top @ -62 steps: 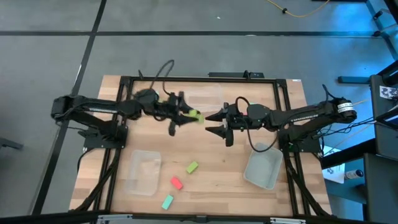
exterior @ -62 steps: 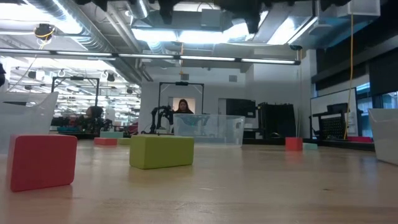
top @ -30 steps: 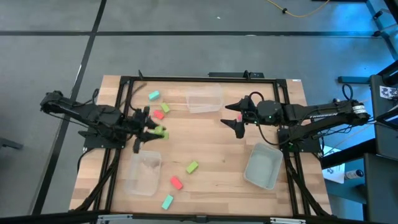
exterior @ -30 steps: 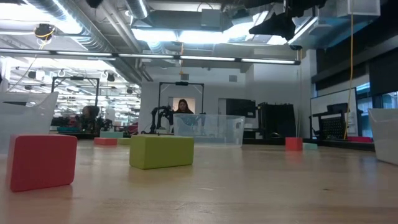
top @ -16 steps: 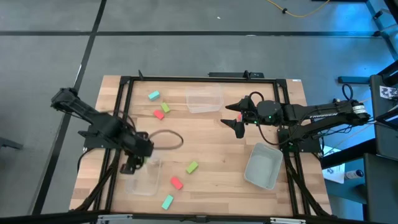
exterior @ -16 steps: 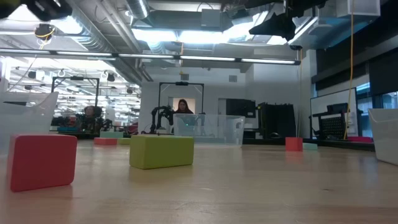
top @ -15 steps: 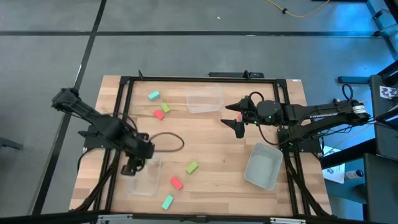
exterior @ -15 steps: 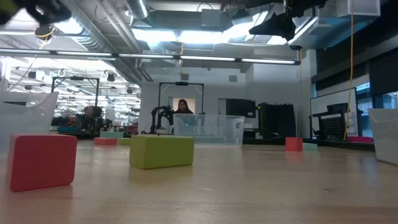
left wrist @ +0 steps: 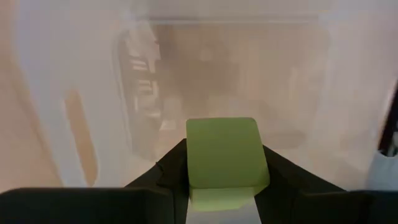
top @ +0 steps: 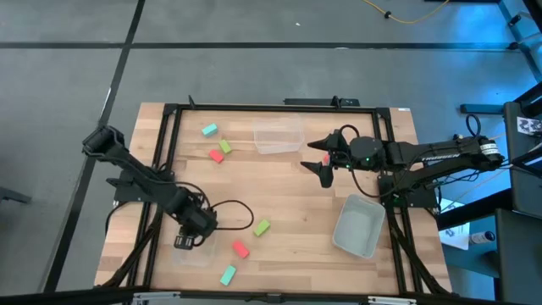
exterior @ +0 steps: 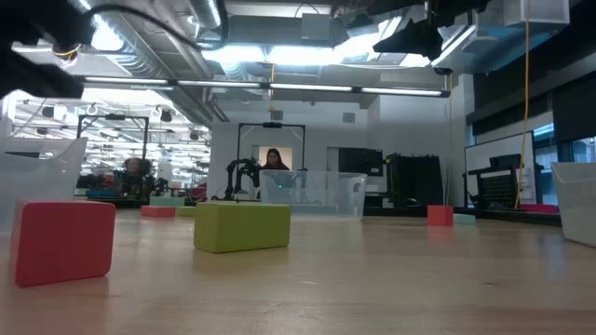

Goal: Sort & place blocks by color
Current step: Put the top right green block into the bottom left transparent bin, then put the top green block into the bottom left transparent bin

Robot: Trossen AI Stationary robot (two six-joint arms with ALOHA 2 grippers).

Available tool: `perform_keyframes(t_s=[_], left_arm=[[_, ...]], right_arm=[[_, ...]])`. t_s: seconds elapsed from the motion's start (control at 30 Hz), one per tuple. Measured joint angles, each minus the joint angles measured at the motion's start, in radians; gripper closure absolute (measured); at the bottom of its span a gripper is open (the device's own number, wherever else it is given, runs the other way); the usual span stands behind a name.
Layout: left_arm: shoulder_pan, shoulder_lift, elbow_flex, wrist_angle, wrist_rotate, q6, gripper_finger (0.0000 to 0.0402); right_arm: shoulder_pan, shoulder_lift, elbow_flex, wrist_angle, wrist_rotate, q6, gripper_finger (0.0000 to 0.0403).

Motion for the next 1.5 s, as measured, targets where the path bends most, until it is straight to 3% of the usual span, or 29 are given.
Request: perform_keyframes(t_s=[0.23,0.7,0.9,1.17,1.33,1.5], left_arm=[[0.000,0.081,-0.005,0.012,-0.024,0.089,0.0279],[0.000,0.220,-0.002,0.044,0.004,0.086,0.0279],[0.000,0.222,-0.002,0.044,-0.009,0.086,0.0277],[0.006,0.224,-0.004,0.045,-0.022,0.088,0.0216],[0.035,0.207,0.017,0.014,0.041,0.088,0.0212],[0.078,0.106,0.072,-0.077,0.109,0.087,0.0210]], right_arm=[[0.000,0.000,0.000,0.000,0.021,0.000,0.0044],[0.000,0.000,0.000,0.000,0.025,-0.003,0.0044],[0.000,0.000,0.000,0.000,0.024,-0.003,0.0044],[0.000,0.000,0.000,0.000,0.024,-0.003,0.0044],[0.000,0.000,0.000,0.000,0.024,-0.003,0.0044],[0.000,0.000,0.000,0.000,0.023,-0.003,0.0044]])
